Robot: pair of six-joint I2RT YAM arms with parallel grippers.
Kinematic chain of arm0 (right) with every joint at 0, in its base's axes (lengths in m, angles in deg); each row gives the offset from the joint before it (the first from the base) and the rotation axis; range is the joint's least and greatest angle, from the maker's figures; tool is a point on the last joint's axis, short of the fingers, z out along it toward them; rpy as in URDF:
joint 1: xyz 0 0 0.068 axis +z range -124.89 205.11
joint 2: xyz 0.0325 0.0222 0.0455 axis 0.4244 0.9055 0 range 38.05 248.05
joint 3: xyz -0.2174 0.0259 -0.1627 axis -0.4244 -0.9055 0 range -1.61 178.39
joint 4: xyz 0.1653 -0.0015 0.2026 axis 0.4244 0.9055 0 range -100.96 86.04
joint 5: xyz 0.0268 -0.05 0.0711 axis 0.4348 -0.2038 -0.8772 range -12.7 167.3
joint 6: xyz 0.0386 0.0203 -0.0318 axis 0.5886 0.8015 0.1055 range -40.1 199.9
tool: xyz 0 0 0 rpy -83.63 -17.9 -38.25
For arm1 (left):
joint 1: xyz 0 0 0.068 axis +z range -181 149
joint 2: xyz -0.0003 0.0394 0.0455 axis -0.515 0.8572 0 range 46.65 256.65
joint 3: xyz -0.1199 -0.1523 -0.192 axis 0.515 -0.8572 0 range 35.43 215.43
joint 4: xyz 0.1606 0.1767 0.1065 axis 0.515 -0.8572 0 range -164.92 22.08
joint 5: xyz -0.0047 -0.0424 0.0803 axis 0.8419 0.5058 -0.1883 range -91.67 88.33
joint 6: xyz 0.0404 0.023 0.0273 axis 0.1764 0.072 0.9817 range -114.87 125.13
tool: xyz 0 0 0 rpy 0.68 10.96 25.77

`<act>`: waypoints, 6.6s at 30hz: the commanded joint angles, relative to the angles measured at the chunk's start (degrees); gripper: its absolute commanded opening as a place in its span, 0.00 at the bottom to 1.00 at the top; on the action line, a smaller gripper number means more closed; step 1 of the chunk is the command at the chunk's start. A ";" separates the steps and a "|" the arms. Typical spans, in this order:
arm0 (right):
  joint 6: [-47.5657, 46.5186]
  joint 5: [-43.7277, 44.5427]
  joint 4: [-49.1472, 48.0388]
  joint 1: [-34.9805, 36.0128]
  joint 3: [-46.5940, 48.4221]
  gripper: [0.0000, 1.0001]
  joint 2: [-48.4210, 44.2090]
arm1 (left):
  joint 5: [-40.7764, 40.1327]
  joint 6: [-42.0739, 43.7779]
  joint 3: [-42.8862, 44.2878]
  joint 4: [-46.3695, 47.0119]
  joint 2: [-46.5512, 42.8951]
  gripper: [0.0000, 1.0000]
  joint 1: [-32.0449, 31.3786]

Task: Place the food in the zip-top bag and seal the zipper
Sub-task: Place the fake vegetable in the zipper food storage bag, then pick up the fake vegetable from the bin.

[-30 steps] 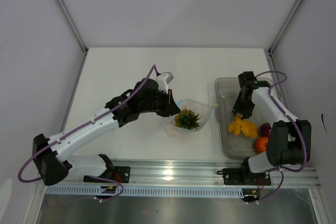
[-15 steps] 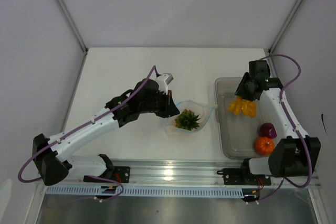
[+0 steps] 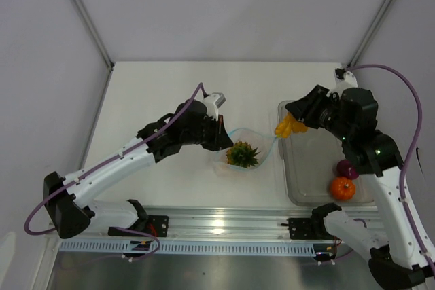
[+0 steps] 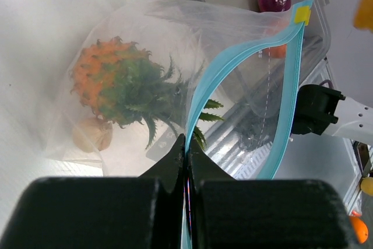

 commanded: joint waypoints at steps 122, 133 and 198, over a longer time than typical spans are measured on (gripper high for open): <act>-11.40 -18.67 -61.36 32.17 -30.29 0.00 7.83 | 4.61 -3.64 3.74 -7.94 1.51 0.01 9.37; -13.43 -18.06 -58.02 32.17 -30.20 0.00 3.44 | 5.49 -2.41 3.39 -8.38 1.86 0.01 10.25; 7.05 21.44 18.44 -6.03 -3.57 0.96 0.01 | 10.14 0.14 1.63 -3.90 -2.10 0.01 11.05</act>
